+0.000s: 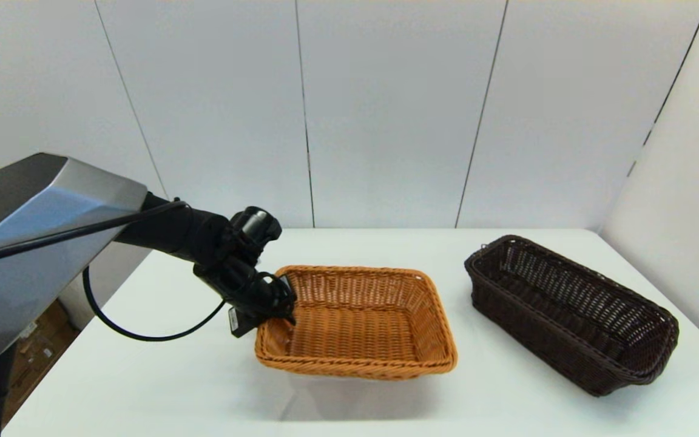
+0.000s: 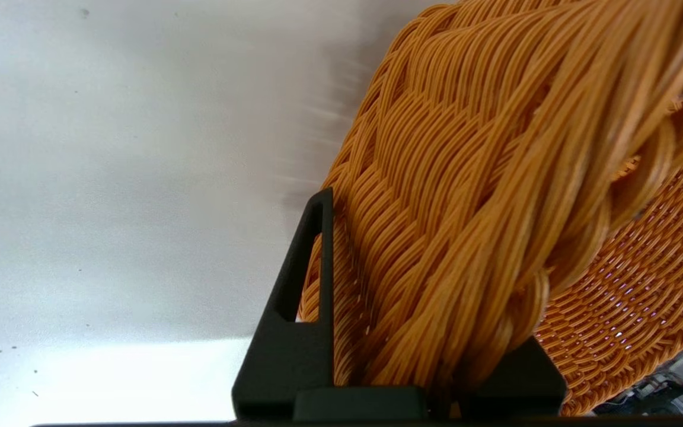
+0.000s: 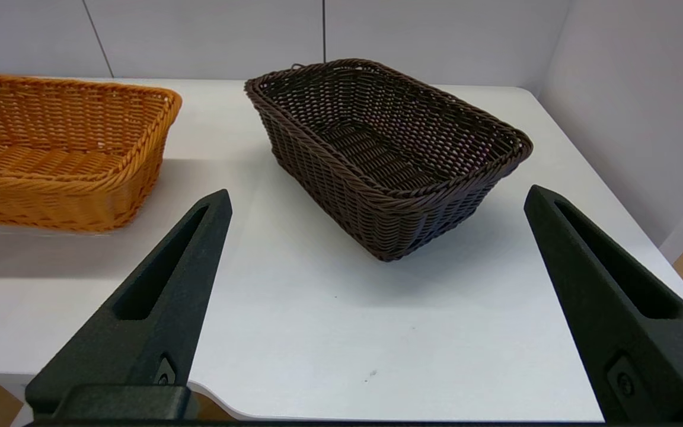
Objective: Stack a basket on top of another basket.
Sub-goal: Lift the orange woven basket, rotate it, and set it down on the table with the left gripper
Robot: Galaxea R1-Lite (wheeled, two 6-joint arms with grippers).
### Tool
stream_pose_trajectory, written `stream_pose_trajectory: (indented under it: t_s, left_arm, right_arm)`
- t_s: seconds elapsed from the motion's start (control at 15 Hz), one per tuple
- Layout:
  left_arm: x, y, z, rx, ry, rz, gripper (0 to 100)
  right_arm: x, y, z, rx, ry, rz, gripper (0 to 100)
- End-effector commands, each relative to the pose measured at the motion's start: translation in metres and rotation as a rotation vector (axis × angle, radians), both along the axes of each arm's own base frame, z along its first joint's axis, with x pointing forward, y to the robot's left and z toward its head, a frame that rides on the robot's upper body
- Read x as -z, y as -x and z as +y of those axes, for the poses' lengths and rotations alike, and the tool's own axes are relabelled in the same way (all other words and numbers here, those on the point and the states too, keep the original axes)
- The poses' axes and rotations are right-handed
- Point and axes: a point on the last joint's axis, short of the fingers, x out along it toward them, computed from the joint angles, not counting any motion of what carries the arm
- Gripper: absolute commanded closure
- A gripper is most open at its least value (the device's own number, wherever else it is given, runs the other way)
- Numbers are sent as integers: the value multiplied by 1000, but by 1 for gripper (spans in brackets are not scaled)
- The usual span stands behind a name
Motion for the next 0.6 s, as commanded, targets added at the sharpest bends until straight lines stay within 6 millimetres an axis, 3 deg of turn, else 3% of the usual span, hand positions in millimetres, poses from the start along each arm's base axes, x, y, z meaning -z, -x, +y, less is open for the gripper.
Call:
stream_pose_trajectory:
  t_s: [0.07, 0.6]
  left_arm:
    - [2, -1, -1, 0, 0, 7, 100]
    - [5, -3, -3, -6, 2, 13, 100]
  right_arm:
    - [0, 0, 0, 0, 1, 1, 0]
    - [0, 0, 0, 0, 2, -1, 0]
